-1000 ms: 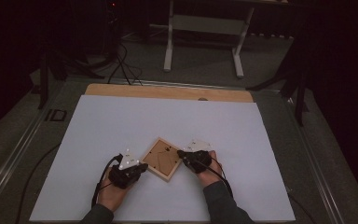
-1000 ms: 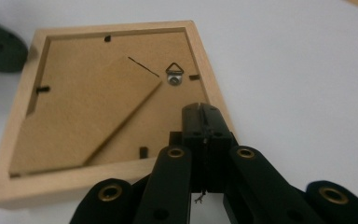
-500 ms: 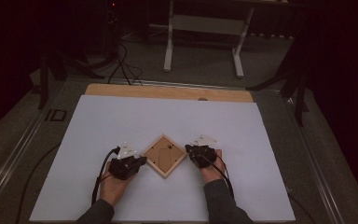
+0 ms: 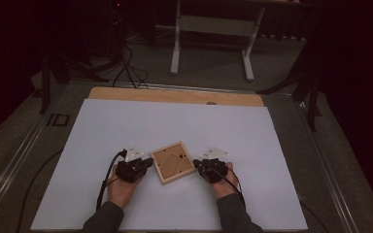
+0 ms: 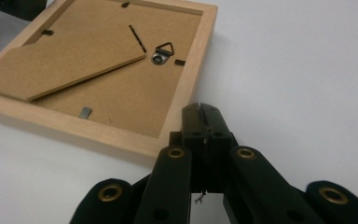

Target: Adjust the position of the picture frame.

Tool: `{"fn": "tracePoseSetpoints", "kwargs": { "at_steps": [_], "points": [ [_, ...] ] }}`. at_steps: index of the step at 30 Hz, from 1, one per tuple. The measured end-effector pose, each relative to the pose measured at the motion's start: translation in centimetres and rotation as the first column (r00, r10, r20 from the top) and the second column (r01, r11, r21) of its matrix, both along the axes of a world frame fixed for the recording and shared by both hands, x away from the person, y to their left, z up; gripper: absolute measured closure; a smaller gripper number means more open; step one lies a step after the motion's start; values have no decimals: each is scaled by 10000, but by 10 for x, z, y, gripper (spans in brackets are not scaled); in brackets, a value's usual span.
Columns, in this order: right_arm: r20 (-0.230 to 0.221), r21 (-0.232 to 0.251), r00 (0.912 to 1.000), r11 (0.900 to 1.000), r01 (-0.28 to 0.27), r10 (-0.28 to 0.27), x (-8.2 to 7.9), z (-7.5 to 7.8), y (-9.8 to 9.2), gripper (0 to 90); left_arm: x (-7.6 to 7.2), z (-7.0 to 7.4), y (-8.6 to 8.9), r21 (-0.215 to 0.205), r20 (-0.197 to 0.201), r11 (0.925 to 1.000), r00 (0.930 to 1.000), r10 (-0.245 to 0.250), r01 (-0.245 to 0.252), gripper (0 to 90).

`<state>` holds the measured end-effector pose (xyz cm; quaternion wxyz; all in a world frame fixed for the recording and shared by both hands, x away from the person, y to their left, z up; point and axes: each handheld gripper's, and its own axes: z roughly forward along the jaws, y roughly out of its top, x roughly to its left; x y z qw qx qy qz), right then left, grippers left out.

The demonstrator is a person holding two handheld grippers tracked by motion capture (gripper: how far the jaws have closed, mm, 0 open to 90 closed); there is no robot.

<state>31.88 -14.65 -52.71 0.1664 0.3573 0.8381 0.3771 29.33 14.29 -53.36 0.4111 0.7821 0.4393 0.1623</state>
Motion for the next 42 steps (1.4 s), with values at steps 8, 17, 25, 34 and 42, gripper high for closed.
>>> {"fn": "tracePoseSetpoints", "kwargs": {
  "at_steps": [8, 17, 25, 34, 42],
  "points": [
    [-233, 155, 9997, 9998, -88, 92, -10, 0, -1, 897, -16, 7, 7, -111, 13, 9999, 10000, 14, -14, 888],
    [-503, -21, 9960, 9972, -746, 744, -19, 3, -3, 896, -29, 8, 0, 60, -140, 9998, 9997, -184, 185, 895],
    [-504, -38, 9921, 9933, -1155, 1151, -29, 6, -1, 897, -37, 2, -8, 250, -420, 9996, 9991, -82, 92, 896],
    [-409, -44, 9936, 9944, -1051, 1049, -29, 5, 2, 897, -33, 2, -10, 126, -429, 9997, 9988, 218, -212, 897],
    [-389, 23, 9950, 9957, -923, 923, -26, 5, 3, 898, -22, 0, -11, -12, -357, 9986, 9980, 523, -524, 898]
  ]
}}
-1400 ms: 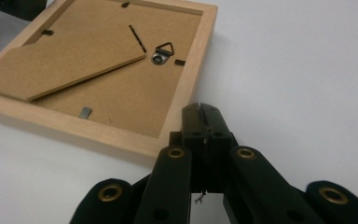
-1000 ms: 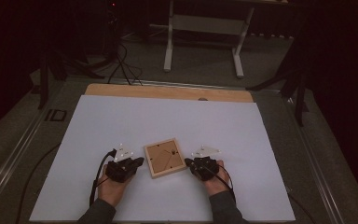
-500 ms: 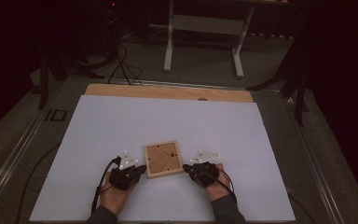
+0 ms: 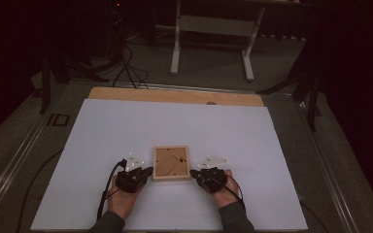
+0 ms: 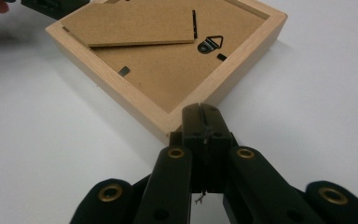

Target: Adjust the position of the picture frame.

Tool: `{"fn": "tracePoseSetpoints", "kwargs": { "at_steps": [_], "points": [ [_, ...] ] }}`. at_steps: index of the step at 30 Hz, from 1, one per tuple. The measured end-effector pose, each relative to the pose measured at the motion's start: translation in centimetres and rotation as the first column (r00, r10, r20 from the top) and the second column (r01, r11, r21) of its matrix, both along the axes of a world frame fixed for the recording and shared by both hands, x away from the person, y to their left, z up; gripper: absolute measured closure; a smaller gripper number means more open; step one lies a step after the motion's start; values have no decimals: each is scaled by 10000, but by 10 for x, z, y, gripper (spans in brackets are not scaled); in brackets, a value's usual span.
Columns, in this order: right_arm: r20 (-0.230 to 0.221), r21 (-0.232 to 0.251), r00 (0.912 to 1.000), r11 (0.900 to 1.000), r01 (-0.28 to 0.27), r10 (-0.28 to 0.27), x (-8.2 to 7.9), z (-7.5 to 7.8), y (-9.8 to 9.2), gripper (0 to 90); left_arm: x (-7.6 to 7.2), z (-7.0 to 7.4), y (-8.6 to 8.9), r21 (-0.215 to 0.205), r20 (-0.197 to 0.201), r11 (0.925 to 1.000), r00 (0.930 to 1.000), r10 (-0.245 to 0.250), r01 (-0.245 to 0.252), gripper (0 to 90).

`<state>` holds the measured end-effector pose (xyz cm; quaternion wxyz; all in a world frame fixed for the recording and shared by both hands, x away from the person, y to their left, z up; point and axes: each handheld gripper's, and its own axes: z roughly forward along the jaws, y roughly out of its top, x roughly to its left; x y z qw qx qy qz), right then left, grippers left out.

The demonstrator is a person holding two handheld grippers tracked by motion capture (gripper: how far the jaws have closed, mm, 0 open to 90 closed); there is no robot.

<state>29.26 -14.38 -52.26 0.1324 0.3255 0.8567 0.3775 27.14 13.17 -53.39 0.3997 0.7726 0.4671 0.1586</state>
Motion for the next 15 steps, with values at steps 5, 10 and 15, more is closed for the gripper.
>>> {"fn": "tracePoseSetpoints", "kwargs": {
  "at_steps": [5, 10, 15],
  "points": [
    [-24, 146, 9999, 9998, 164, -164, 4, -1, 1, 899, 5, 0, -1, -141, -124, 9997, 9997, 203, -205, 899],
    [-3, 201, 9994, 9992, 334, -334, 8, -1, 2, 900, 9, 1, -2, -161, -174, 9992, 9992, 373, -376, 900],
    [62, 193, 9990, 9989, 431, -432, 13, -1, 3, 900, 11, 0, -3, -187, -165, 9986, 9987, 486, -489, 900]
  ]
}}
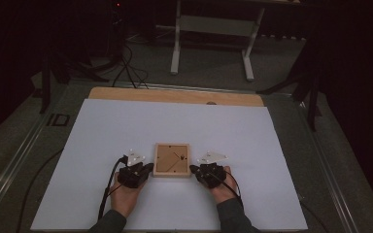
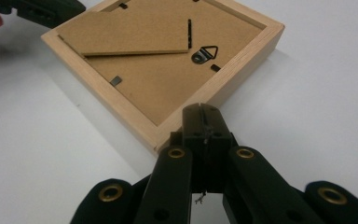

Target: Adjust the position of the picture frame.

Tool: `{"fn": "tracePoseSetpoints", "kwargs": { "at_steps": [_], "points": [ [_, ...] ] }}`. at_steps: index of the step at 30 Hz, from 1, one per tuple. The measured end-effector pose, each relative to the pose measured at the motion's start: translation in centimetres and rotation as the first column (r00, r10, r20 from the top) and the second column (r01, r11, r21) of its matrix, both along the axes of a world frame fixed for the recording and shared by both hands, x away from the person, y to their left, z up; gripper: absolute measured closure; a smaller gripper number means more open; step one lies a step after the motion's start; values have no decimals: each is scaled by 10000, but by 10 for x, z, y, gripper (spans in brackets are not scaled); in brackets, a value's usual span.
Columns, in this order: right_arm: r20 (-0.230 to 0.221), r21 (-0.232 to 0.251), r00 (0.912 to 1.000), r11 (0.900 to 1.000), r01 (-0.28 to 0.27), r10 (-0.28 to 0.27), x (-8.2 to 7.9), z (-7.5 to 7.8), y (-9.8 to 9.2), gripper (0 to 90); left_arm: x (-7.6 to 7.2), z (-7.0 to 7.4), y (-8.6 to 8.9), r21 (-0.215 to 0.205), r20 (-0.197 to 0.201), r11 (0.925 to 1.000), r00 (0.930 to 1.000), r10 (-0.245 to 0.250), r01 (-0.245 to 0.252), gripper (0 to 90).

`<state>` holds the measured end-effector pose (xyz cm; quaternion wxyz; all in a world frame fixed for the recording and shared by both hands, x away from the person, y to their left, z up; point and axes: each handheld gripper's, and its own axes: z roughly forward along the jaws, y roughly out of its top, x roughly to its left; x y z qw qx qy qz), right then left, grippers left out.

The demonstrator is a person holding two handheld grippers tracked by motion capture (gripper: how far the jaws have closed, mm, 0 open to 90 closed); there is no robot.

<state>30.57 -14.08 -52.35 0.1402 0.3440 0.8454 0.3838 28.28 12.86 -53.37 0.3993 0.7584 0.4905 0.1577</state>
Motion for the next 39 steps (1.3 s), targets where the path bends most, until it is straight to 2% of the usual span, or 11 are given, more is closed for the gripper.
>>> {"fn": "tracePoseSetpoints", "kwargs": {
  "at_steps": [4, 12, 23, 39],
  "points": [
    [27, 121, 9999, 9998, 168, -169, 7, -1, -1, 900, 5, 1, -2, 216, 34, 9997, 9999, -96, 95, 900],
    [115, 239, 9995, 9993, 294, -296, 13, -3, -1, 900, 10, 3, -3, 199, 123, 9998, 9999, -60, 58, 900],
    [218, 60, 9994, 9996, 265, -267, 14, -2, -1, 900, 13, 2, -4, 18, 67, 10000, 10000, -8, 8, 900],
    [190, 116, 9989, 9990, 429, -431, 13, -2, -5, 899, 14, 0, -6, -100, 178, 9999, 9998, -124, 126, 900]
  ]
}}
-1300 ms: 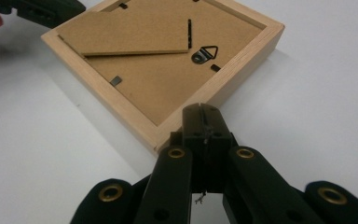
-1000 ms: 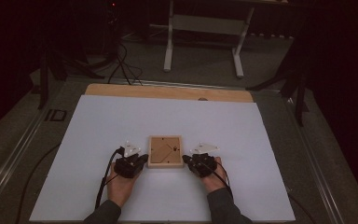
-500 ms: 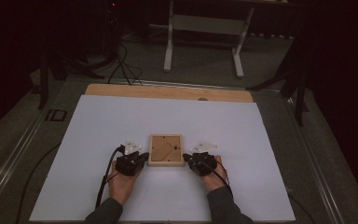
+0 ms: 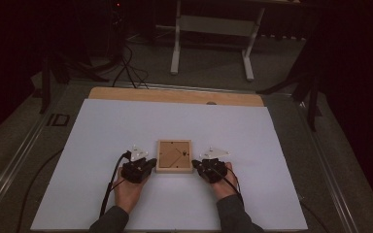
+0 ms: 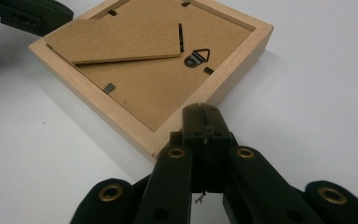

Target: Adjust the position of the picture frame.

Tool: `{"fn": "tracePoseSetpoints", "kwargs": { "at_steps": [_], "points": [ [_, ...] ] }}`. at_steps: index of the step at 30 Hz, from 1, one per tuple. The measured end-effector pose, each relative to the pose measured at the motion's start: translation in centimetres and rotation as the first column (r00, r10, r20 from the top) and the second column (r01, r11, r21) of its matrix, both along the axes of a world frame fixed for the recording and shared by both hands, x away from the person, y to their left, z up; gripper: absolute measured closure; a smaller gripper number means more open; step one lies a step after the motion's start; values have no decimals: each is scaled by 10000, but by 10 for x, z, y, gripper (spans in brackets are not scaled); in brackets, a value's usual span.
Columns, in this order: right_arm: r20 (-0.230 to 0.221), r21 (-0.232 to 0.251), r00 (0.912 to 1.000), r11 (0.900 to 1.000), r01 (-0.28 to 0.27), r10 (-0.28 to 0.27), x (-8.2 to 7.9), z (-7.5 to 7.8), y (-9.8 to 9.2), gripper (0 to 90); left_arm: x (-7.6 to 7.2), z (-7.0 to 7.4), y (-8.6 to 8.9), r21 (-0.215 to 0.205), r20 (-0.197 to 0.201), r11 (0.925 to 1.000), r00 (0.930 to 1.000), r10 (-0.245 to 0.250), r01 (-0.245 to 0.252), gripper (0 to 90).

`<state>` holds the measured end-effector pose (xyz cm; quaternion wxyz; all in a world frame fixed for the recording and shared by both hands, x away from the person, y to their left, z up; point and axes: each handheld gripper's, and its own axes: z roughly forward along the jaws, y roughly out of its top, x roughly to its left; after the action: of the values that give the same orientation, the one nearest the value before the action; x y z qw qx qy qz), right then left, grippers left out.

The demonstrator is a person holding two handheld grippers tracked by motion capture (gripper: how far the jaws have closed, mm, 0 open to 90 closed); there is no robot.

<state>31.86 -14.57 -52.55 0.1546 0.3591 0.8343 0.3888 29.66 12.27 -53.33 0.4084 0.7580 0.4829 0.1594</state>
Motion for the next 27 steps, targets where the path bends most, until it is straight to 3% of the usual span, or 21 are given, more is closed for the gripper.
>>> {"fn": "tracePoseSetpoints", "kwargs": {
  "at_steps": [10, 17, 27],
  "points": [
    [124, 148, 9999, 9999, 30, -32, -1, 0, 0, 898, 1, -1, 1, -102, 12, 9999, 10000, -34, 34, 898],
    [531, 472, 9986, 9989, -44, 19, -4, 4, 0, 890, -1, 0, 2, 132, 229, 9999, 9997, -101, 98, 864],
    [883, 687, 9961, 9976, -132, 71, -8, 9, -3, 887, -6, 7, 5, -125, 642, 9996, 9976, -245, 253, 816]
  ]
}}
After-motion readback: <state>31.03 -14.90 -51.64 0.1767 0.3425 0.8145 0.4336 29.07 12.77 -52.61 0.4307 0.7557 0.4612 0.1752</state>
